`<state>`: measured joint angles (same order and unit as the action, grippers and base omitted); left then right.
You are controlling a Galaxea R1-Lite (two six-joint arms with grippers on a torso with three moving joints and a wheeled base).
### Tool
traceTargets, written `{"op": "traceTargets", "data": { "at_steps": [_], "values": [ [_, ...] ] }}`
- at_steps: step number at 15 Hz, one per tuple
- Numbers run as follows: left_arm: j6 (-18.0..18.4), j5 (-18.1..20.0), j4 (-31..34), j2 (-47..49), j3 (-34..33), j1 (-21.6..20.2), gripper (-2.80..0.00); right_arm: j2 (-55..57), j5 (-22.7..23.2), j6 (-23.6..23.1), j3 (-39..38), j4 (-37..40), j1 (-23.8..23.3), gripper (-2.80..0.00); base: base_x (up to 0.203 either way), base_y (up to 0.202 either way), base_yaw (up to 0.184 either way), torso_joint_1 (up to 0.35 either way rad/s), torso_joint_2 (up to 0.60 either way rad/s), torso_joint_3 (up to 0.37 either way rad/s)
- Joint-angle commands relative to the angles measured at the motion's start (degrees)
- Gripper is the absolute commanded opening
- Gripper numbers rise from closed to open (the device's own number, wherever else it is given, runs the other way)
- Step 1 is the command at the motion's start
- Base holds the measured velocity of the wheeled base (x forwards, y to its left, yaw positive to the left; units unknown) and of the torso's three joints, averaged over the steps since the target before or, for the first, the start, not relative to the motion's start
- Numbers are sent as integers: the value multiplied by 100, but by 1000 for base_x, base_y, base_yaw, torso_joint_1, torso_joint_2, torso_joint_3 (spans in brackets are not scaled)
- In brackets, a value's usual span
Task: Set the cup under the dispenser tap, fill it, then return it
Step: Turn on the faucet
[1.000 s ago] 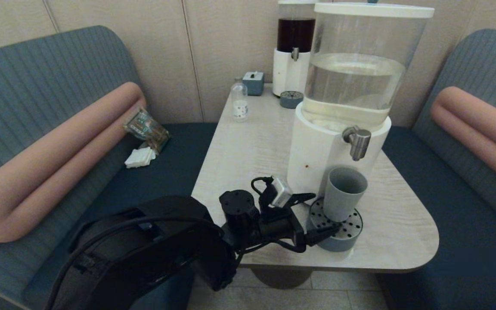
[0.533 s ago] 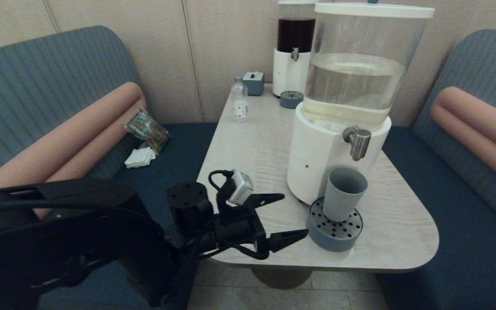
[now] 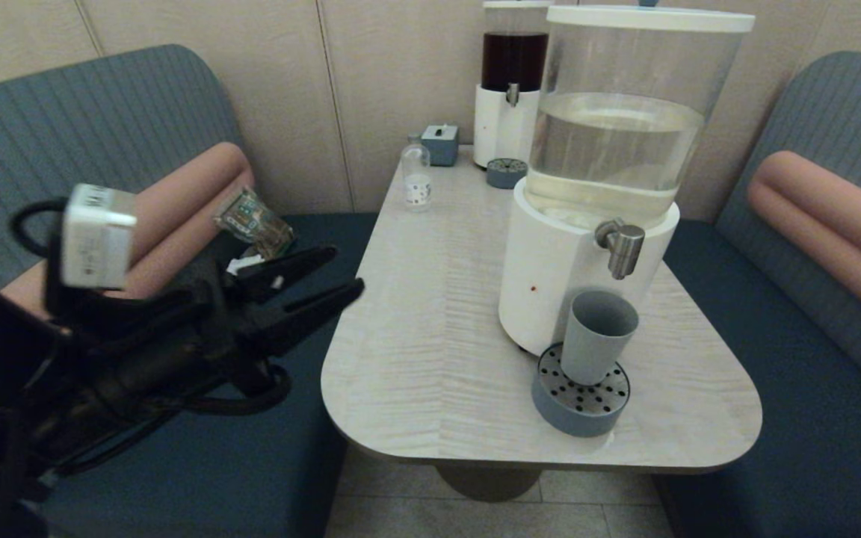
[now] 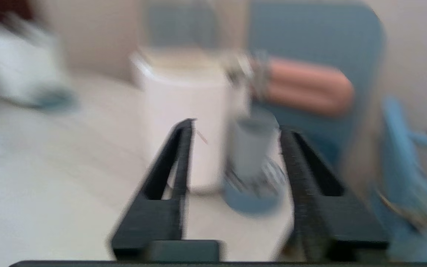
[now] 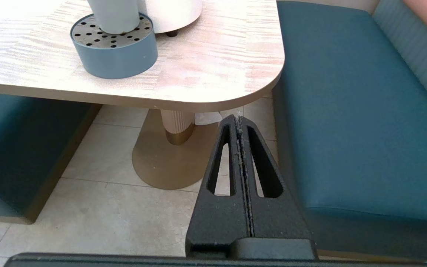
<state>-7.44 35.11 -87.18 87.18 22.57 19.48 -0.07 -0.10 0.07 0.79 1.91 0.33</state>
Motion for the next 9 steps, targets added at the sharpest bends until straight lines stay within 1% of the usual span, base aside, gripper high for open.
{"op": "traceTargets", "data": {
  "at_steps": [1,2,3,5,6,7,8,9],
  "values": [
    [-30,-607,67,-1490,-296,-168,-280,6,1,1,0,3,2,-280,0,0,0,0,0,0],
    [-22,-862,240,-1849,-316,-189,-280,7,1,1,0,3,2,-280,0,0,0,0,0,0],
    [4,-1108,560,-2266,-329,-208,-280,0,1,1,0,3,2,-280,0,0,0,0,0,0],
    [108,-1615,1378,-3092,-319,-279,-280,7,1,1,0,3,2,-280,0,0,0,0,0,0],
    [140,-1863,1802,-3511,-266,-454,-280,7,1,1,0,3,2,-280,0,0,0,0,0,0],
    [152,-2055,2192,-3904,-183,-810,-280,7,1,1,0,3,2,-280,0,0,0,0,0,0],
    [160,-2180,2603,-4284,-70,-1209,-280,7,1,1,0,3,2,-280,0,0,0,0,0,0],
    [164,-2245,2996,-4637,30,-1421,-280,7,1,1,0,3,2,-280,0,0,0,0,0,0]
  ]
}}
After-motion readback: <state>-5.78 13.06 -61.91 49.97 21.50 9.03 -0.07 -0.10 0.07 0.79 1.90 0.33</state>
